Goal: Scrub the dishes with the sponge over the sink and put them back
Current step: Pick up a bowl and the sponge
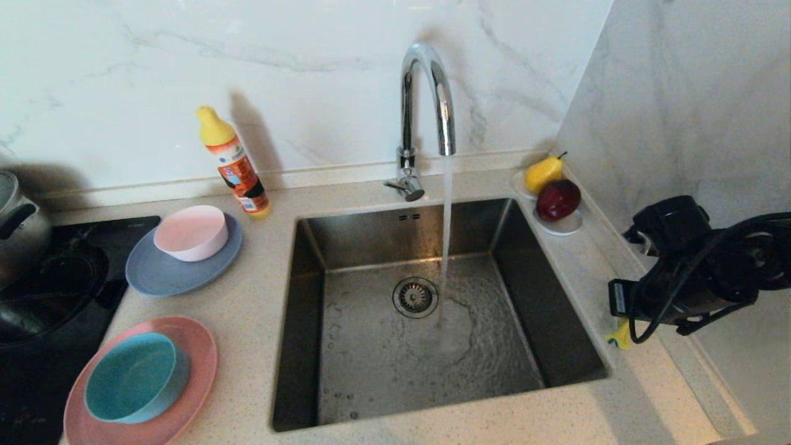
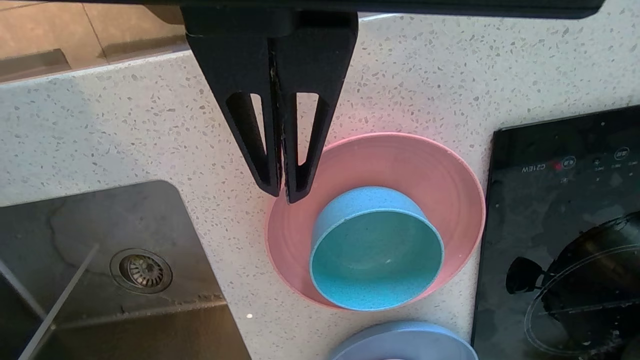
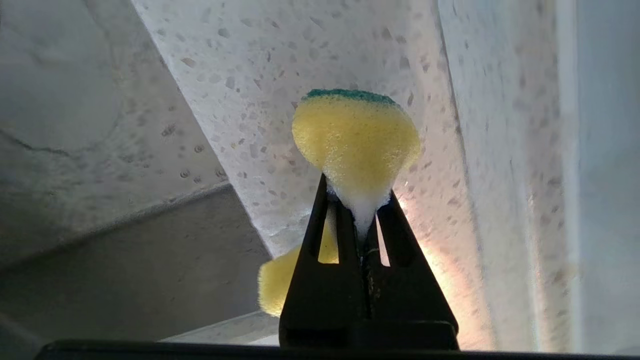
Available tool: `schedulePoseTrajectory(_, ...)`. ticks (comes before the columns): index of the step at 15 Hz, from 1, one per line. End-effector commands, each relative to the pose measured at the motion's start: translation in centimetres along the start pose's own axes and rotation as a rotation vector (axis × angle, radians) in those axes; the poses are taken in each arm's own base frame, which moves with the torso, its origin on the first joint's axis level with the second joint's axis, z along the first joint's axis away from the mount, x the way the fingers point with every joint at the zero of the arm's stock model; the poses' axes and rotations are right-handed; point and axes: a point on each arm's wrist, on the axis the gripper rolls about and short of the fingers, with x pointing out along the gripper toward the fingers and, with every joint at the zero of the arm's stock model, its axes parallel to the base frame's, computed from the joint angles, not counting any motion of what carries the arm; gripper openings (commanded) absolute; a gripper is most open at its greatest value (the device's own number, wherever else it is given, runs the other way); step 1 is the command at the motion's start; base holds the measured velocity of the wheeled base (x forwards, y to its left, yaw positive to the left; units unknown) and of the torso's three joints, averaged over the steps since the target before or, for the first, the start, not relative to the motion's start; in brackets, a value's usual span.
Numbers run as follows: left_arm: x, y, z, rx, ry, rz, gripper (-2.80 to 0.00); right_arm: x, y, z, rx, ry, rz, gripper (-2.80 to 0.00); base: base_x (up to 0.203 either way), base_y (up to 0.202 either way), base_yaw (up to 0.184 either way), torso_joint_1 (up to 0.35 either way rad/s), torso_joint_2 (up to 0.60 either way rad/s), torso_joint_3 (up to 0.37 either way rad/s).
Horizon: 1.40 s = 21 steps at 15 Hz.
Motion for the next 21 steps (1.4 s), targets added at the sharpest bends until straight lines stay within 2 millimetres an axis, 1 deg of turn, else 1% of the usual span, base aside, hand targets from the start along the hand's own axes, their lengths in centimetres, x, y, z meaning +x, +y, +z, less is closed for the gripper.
schedulePoseTrajectory(1,0.0,0.0,0.0,0.000,0.002,0.000,-2.80,0.2,0.0,0.3,-0.089,-0.005,-0.004,-2.80,0.000,0.000,0.000,0.000,0.00,0.000)
schedulePoseTrajectory(3,0.0,0.0,0.0,-0.001,0.002,0.000,-2.80,0.2,-0.5,0.6,-0.134,-0.011,-0.010,-2.80,0.000,0.000,0.000,0.000,0.00,0.000)
schedulePoseTrajectory(6,0.0,0.0,0.0,0.000,0.002,0.000,-2.80,0.1,-1.8,1.1,-0.283,-0.033,-0.015,-2.80,0.000,0.000,0.000,0.000,0.00,0.000)
schedulePoseTrajectory(8,0.0,0.0,0.0,0.000,0.002,0.000,-2.80,0.2,-2.1,1.4,-0.330,-0.048,0.004,-2.80,0.000,0.000,0.000,0.000,0.00,0.000)
schedulePoseTrajectory(12,0.0,0.0,0.0,0.000,0.002,0.000,-2.80,0.3,-1.6,1.0,-0.358,-0.035,0.055,-2.80,0.000,0.000,0.000,0.000,0.00,0.000)
schedulePoseTrajectory(17,0.0,0.0,0.0,-0.001,0.002,0.000,-2.80,1.0,-1.4,0.6,-0.365,-0.012,0.059,-2.80,0.000,0.000,0.000,0.000,0.00,0.000)
schedulePoseTrajectory(21,0.0,0.0,0.0,-0.001,0.002,0.000,-2.80,1.7,-1.3,0.5,-0.365,-0.027,0.059,-2.80,0.000,0.000,0.000,0.000,0.00,0.000)
